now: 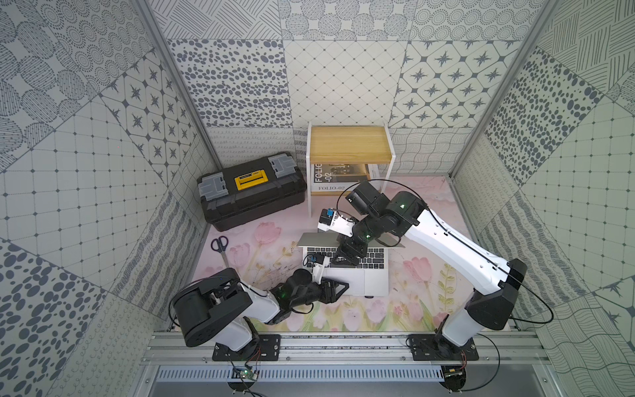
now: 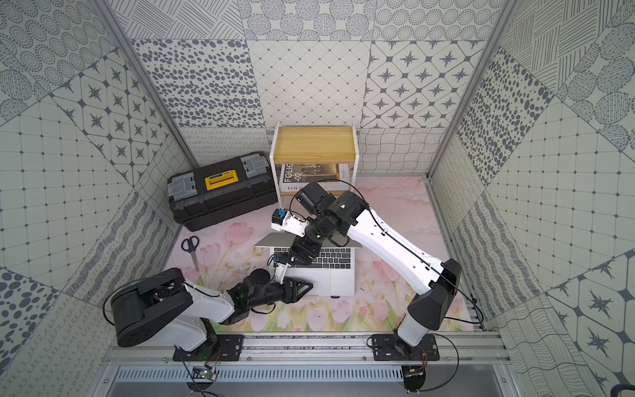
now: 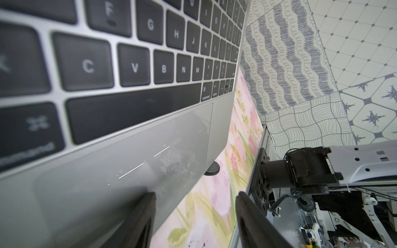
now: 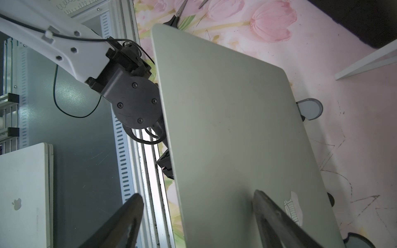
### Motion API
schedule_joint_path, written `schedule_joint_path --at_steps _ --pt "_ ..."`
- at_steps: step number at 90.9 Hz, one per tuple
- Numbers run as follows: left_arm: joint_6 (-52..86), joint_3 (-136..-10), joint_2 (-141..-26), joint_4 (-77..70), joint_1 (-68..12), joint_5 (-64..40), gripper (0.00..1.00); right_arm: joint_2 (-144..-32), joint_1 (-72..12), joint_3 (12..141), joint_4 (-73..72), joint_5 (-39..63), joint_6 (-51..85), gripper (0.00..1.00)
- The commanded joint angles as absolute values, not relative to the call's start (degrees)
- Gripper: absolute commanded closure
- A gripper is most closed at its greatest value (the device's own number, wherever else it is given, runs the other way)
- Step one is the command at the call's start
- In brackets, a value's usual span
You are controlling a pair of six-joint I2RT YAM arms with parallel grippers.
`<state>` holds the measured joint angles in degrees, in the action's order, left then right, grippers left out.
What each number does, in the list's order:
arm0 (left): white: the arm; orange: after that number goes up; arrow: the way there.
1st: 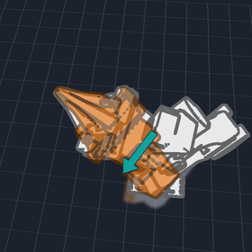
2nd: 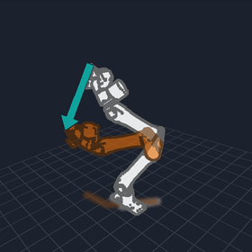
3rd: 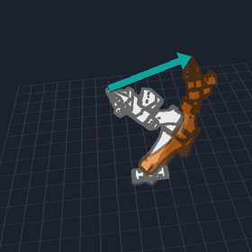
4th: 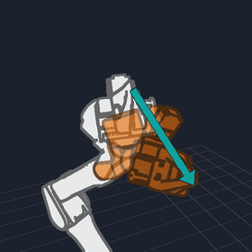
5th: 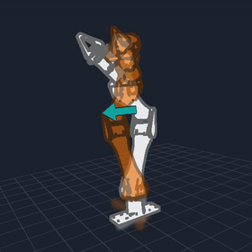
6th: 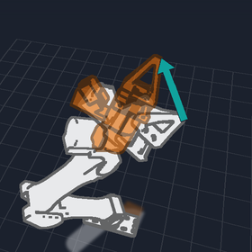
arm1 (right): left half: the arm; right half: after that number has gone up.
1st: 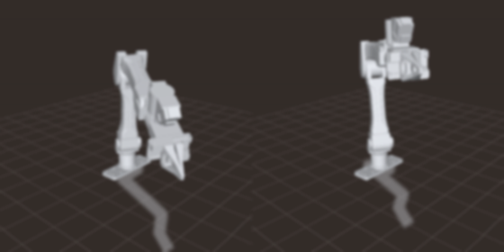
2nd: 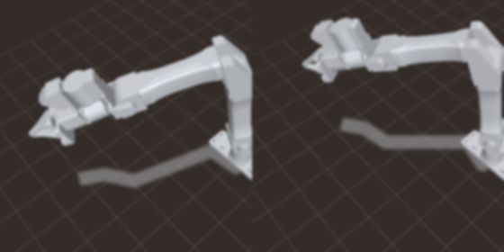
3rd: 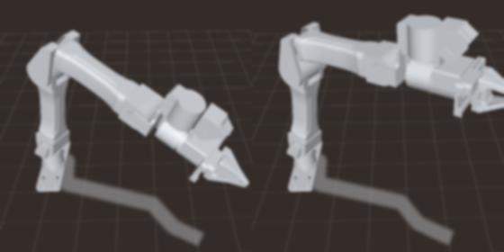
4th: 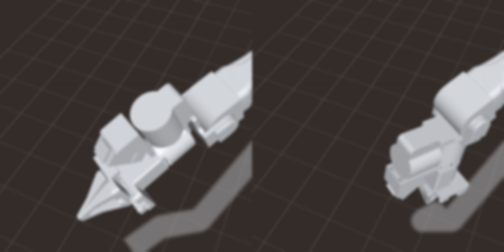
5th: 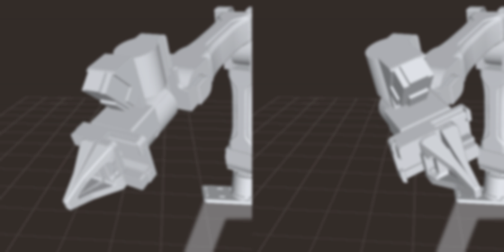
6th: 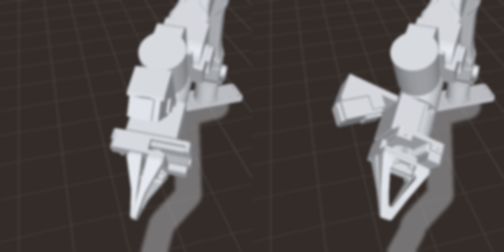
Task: Close the laptop lid and set it aside
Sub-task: Close the lid of the laptop.
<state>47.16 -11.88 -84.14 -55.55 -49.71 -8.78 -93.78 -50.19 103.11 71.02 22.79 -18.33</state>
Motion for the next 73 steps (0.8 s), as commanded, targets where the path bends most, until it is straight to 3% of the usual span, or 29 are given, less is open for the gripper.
schedule_joint_path --at_steps 1,44,56,73 --pt "47.1 -10.9 -76.6 -40.7 -48.5 -0.6 0.36 -92.7 -51.1 102.5 72.2 23.8 -17.4 0.16" --pt "44.3 -9.6 -32.3 -0.8 -38.0 6.5 0.30 -92.6 -51.1 101.4 71.7 24.4 -17.7 0.17" --pt "44.3 -9.8 -27.3 5.3 -33.2 6.6 0.29 -92.8 -51.1 101.4 71.5 24.4 -17.8 0.17" --pt "42.1 -13.2 -28.9 7.9 -22.8 1.3 0.29 -92.3 -51.1 100.4 71.4 24.4 -17.5 0.17"
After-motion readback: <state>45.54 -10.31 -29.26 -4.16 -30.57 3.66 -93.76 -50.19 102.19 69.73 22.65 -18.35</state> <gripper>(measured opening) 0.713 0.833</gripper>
